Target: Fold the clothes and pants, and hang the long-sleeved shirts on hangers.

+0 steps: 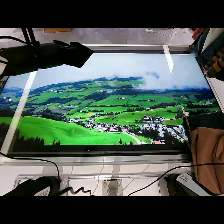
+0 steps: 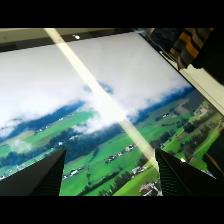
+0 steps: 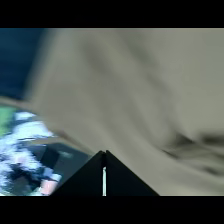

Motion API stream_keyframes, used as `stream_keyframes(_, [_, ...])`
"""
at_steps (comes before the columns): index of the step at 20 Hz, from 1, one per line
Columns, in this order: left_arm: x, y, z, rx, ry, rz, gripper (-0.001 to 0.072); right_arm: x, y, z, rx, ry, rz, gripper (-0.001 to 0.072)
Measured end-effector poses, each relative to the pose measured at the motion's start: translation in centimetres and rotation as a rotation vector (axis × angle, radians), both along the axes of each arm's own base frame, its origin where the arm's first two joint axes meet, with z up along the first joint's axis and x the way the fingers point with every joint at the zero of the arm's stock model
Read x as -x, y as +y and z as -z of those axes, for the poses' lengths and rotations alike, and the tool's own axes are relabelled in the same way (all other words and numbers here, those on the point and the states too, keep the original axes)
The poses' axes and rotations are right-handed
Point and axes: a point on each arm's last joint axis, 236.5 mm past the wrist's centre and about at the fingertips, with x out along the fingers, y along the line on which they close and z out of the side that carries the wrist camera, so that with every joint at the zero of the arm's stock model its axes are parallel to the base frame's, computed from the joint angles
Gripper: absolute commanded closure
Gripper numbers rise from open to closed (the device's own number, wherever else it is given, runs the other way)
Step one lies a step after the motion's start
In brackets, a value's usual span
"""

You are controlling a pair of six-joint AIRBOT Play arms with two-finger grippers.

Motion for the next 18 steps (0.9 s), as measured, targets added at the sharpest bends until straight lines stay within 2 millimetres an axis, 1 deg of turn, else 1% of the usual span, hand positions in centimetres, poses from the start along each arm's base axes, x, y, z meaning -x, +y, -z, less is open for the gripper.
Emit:
stream_keyframes(1, [0.0, 0.0, 0.0, 0.0, 0.0, 0.0, 0.0098, -2.4, 1.0, -0.7, 0.039, -0.044, -0.076, 0.0681])
stream_keyframes(3, [0.0, 0.0, 0.0, 0.0, 0.0, 0.0, 0.0097, -7.8, 4.9, -2.5, 0.113, -0.15, -0.275, 0.0681])
stream_keyframes(5, [0.0, 0.0, 0.0, 0.0, 0.0, 0.0, 0.0097, -12.7, 10.8, -4.1, 0.175, -0.247, -0.504, 0.068])
stream_keyframes(7, [0.0, 0.0, 0.0, 0.0, 0.0, 0.0, 0.0097, -16.1, 17.4, -5.1, 0.212, -0.327, -0.715, 0.0681])
stream_keyframes(8, [0.0, 0.0, 0.0, 0.0, 0.0, 0.0, 0.0098, -17.1, 20.3, -5.5, 0.234, -0.355, -0.807, 0.0681])
stream_keyframes(9, [0.0, 0.0, 0.0, 0.0, 0.0, 0.0, 0.0097, -17.9, 23.0, -5.7, 0.265, -0.377, -0.898, 0.0681])
stream_keyframes(10, [0.0, 0.0, 0.0, 0.0, 0.0, 0.0, 0.0097, -18.3, 25.2, -5.8, 0.296, -0.388, -0.97, 0.0681])
stream_keyframes(12, [0.0, 0.0, 0.0, 0.0, 0.0, 0.0, 0.0098, -18.6, 28.1, -5.7, 0.352, -0.39, -1.081, 0.068])
stream_keyframes(14, [0.0, 0.0, 0.0, 0.0, 0.0, 0.0, 0.0097, -18.3, 29.4, -5.5, 0.386, -0.371, -1.145, 0.068])
stream_keyframes(18, [0.0, 0.0, 0.0, 0.0, 0.0, 0.0, 0.0098, -17.4, 30.4, -4.7, 0.386, -0.323, -1.201, 0.068])
